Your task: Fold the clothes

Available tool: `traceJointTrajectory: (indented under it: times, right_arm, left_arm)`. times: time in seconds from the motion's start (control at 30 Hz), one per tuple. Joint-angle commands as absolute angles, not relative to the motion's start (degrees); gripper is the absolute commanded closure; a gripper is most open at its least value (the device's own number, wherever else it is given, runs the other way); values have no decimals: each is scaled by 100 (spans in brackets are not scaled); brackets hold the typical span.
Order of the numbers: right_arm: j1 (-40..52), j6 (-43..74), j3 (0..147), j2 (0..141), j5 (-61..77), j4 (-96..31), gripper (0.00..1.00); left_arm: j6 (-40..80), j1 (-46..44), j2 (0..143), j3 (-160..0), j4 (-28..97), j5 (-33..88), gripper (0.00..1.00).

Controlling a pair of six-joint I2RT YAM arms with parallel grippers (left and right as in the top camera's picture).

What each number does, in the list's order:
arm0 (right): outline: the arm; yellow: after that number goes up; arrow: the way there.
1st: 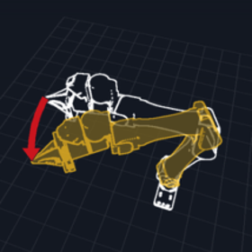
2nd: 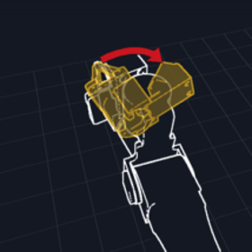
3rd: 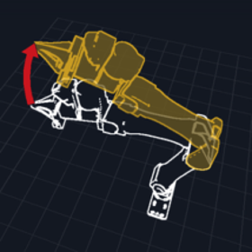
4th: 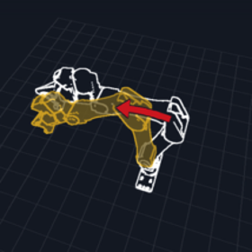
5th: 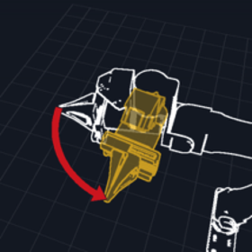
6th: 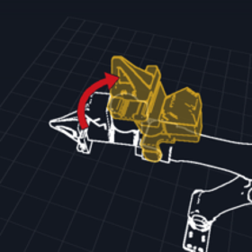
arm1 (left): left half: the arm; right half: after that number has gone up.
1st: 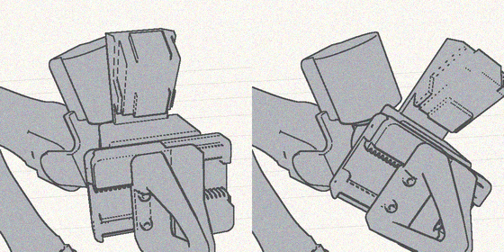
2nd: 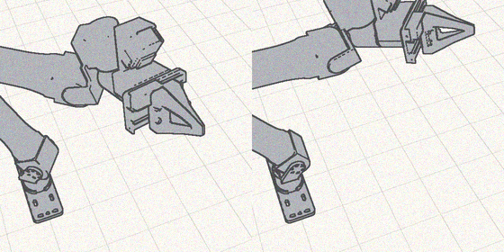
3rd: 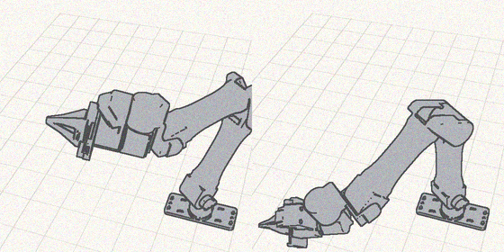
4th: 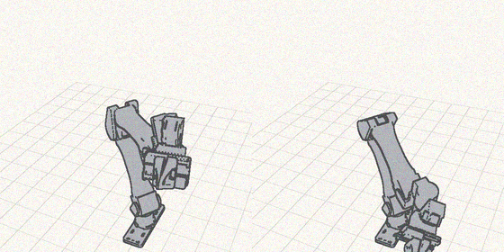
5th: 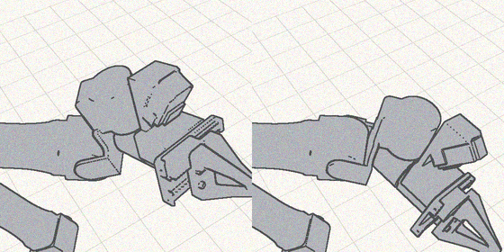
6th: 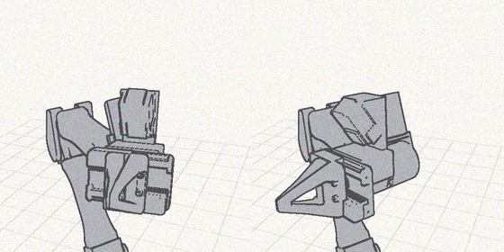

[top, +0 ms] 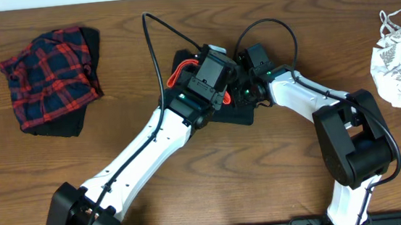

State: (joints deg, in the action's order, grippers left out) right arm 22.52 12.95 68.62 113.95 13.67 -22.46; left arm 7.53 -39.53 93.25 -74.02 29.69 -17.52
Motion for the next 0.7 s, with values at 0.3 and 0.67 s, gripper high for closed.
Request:
traceJointTrajectory:
  times: [0.3,0.67]
  right_arm:
    - [2211,1258,6840,11216,1352,-2359,92]
    - [2139,1061,6847,9574,1754,-3291,97]
  left_arm:
    - [825,-3964,9358,-7588,2816,-1737,94]
    - [825,-3962,9445,-7588,2858,-1739,94]
